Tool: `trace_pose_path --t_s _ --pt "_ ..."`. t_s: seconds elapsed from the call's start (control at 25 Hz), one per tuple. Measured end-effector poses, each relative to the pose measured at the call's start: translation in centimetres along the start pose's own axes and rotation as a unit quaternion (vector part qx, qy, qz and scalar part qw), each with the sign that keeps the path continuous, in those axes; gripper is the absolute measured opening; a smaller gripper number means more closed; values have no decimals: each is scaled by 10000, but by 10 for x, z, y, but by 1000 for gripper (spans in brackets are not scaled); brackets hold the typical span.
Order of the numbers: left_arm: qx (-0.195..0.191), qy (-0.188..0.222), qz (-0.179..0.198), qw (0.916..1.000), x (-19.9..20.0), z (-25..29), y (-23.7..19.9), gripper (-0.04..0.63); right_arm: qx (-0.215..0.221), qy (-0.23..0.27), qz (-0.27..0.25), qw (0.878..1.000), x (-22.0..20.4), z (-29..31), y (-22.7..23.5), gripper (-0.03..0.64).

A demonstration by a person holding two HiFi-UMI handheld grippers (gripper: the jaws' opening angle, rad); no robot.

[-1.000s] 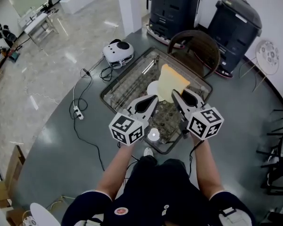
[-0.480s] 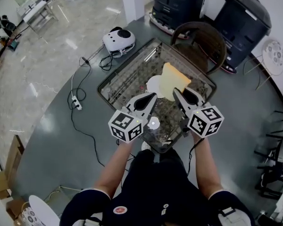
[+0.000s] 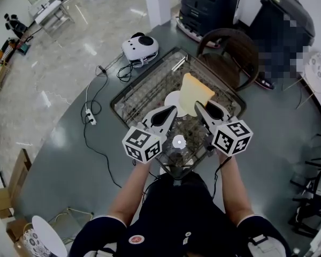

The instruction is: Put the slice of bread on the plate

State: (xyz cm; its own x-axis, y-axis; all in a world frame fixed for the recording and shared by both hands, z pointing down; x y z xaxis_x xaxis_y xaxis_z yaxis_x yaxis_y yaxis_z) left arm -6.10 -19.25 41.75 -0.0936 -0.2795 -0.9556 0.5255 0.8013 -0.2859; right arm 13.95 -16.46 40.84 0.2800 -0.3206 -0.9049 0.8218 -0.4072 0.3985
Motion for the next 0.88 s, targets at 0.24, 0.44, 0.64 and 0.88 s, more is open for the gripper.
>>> trace_pose_path --t_s 0.24,0.44,0.64,0.88 --pt "95 -38 -30 9999 -6 4 1 6 70 -62 37 9999 -2 1 9 94" --pt "231 -90 -53 9997 -14 4 -1 6 136 -189 66 9997 -9 8 16 94" --pt "522 -151 29 9985 -24 2 -9 6 102 -579 116 9982 -28 28 34 94" --pt "893 -386 -35 9952 -49 -12 -23 6 40 -1166 326 9926 -70 65 59 94"
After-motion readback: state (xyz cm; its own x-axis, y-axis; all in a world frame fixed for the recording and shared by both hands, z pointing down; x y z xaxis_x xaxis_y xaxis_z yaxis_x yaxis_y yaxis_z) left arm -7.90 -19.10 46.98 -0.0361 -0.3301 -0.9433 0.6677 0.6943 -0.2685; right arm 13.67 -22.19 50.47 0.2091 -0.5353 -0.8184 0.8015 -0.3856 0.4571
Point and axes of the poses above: the fingertips, and each gripper's own axes: z forward along the fingers, y to its right, x out of its top, the point moved 9 cm from there along -z, backward along the fingers, and after that the axes turned 3 degrees about y, right-handed, at the moved point
